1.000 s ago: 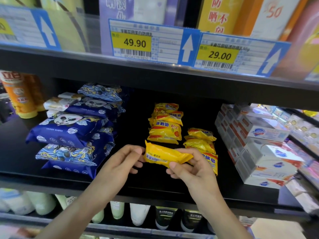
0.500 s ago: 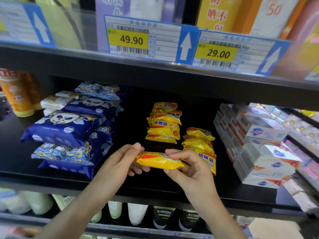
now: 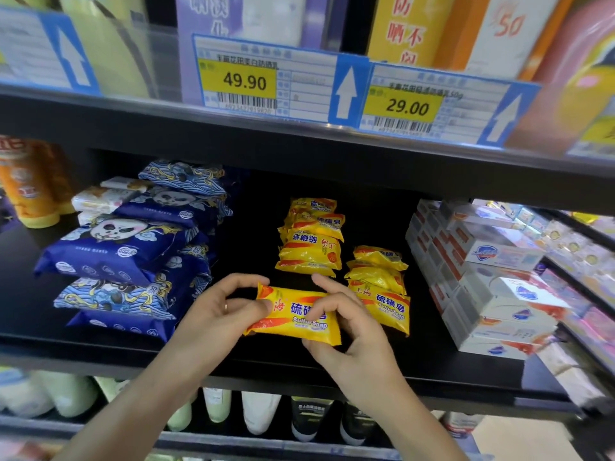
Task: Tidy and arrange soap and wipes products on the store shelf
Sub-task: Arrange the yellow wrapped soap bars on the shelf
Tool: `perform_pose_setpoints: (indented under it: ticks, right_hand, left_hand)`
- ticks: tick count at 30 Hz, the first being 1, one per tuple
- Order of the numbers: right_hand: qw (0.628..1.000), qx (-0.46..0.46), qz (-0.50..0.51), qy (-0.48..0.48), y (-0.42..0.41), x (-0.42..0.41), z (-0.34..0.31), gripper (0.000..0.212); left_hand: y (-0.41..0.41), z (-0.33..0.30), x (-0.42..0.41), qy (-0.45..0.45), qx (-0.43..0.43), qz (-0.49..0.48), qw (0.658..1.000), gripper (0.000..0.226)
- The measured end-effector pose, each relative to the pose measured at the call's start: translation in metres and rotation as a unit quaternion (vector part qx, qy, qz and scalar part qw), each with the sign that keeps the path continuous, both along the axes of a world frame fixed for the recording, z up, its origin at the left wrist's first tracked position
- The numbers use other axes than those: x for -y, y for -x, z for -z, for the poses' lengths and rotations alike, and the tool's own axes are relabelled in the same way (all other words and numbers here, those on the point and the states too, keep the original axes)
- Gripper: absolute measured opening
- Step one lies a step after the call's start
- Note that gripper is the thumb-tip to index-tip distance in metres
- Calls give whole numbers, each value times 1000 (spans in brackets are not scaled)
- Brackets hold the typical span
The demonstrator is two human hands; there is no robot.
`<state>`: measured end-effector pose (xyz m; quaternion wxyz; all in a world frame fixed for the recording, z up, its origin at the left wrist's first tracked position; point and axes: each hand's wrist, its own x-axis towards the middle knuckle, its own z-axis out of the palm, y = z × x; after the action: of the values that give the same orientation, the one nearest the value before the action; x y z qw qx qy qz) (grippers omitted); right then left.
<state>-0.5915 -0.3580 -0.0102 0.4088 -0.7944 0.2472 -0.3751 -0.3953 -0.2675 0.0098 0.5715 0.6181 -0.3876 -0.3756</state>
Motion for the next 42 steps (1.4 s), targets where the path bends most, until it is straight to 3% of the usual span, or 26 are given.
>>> perform_pose_setpoints:
  ticks: [6,10,14,21,23,25,29,32,37,42]
  right_hand:
    - [987,-95,29,125,0,-8,-15,34]
    - [954,-184,22,237,-4,-10,-35,39]
    - [925,-251,33,281,-10,-7,-47,39]
    - [922,-308,83,217,14,26,-79,40]
    - [913,-340,120,193,21,50,-90,39]
    - [904,-360,159,168,25,73,-97,36]
    - [888,-395,203,119,24,107,-97,34]
    - [893,-400,186,92,23,117,-92,35]
    - [865,-483,127,45,21,123,-90,39]
    - [892,-404,145,143,1,127,-96,42]
  left_hand:
    - [1,5,0,21,18,3,1000,32]
    - [1,7,0,37,6,22,999,39]
    - [0,6,-1,40,12,35,999,48]
    - [7,10,-5,60,55,27,996,38]
    - [8,12,-6,62,105,34,992,21]
    - [8,16,-7,69,178,39,981,26]
    - [5,20,-7,46,411,14,910,24]
    - [3,23,-7,2,506,17,863,38]
    - [2,27,-8,-20,528,30,848,51]
    - [0,28,-6,-30,515,30,856,52]
